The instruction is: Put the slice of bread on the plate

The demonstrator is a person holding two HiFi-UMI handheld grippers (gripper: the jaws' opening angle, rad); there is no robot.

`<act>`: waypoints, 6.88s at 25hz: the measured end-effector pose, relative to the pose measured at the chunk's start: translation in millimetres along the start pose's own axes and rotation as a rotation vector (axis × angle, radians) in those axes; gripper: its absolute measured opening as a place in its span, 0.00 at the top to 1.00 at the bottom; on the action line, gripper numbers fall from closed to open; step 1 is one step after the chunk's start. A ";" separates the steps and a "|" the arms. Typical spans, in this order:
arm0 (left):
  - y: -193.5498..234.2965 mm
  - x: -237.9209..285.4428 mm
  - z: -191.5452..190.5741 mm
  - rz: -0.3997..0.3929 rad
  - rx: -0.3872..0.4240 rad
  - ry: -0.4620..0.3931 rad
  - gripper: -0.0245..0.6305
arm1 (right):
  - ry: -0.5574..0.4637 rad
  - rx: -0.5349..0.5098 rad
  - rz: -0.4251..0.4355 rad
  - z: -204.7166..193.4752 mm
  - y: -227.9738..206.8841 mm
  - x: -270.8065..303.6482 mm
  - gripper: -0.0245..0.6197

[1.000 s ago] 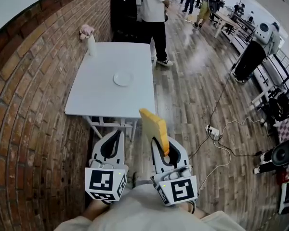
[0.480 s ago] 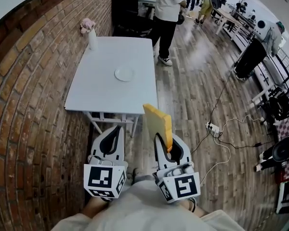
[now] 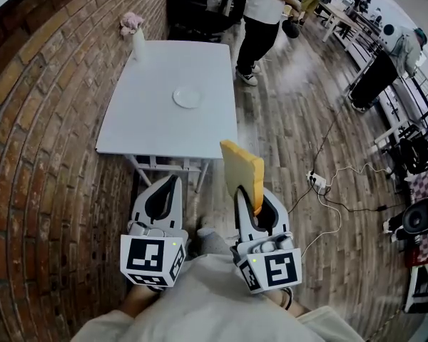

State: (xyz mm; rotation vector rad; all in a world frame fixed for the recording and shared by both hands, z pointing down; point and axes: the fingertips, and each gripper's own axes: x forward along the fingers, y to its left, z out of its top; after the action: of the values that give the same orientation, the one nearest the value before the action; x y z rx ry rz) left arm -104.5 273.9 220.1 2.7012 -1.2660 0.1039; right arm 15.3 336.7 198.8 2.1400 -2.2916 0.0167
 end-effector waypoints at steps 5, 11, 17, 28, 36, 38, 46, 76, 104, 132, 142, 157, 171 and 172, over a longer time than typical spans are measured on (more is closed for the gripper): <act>15.1 15.3 2.1 0.015 -0.011 -0.006 0.95 | -0.014 -0.012 0.003 3.9 -3.3 20.4 0.82; 35.7 52.7 2.3 0.030 -0.028 -0.020 0.95 | -0.005 -0.021 0.023 -4.7 -15.8 63.7 0.82; 61.2 117.4 8.0 0.040 -0.029 -0.008 0.95 | 0.012 -0.025 0.052 -10.1 -40.8 133.8 0.82; 107.5 230.9 24.1 0.091 -0.018 0.019 0.95 | 0.062 -0.008 0.142 -18.2 -86.9 264.6 0.82; 119.1 277.4 32.1 0.134 -0.012 0.019 0.95 | 0.085 0.004 0.201 -29.3 -111.5 314.3 0.82; 122.6 278.8 26.9 0.148 -0.019 0.038 0.95 | 0.092 0.010 0.210 -33.4 -112.0 319.2 0.82; 127.3 290.1 16.3 0.139 -0.033 0.068 0.95 | 0.120 -0.006 0.221 -46.8 -114.0 333.9 0.82; 193.0 366.1 -27.5 0.123 -0.053 0.140 0.95 | 0.242 0.020 0.288 -127.8 -91.0 439.0 0.82; 212.4 389.3 -46.8 0.133 -0.099 0.196 0.95 | 0.355 0.036 0.361 -200.7 -69.2 478.8 0.82; 226.8 400.1 -54.9 0.138 -0.110 0.228 0.95 | 0.531 0.198 0.420 -255.0 -48.3 494.7 0.82; 227.7 401.4 -57.6 0.142 -0.101 0.238 0.95 | 0.578 0.325 0.405 -269.5 -58.0 500.7 0.81; 225.1 403.5 -58.7 0.131 -0.113 0.233 0.95 | 0.582 0.082 0.371 -274.7 -67.8 510.9 0.75; 227.2 401.8 -56.8 0.126 -0.122 0.224 0.95 | 0.655 -0.045 0.293 -291.4 -79.9 512.1 0.54; 227.3 401.7 -56.7 0.125 -0.122 0.224 0.95 | 0.659 -0.055 0.284 -291.5 -80.9 512.3 0.52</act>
State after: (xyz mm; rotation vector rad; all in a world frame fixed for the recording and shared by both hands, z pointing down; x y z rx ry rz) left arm -21.8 -164.1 353.0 2.4288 -1.3250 0.3232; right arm 60.2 -176.4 496.6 1.4533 -2.1124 0.5588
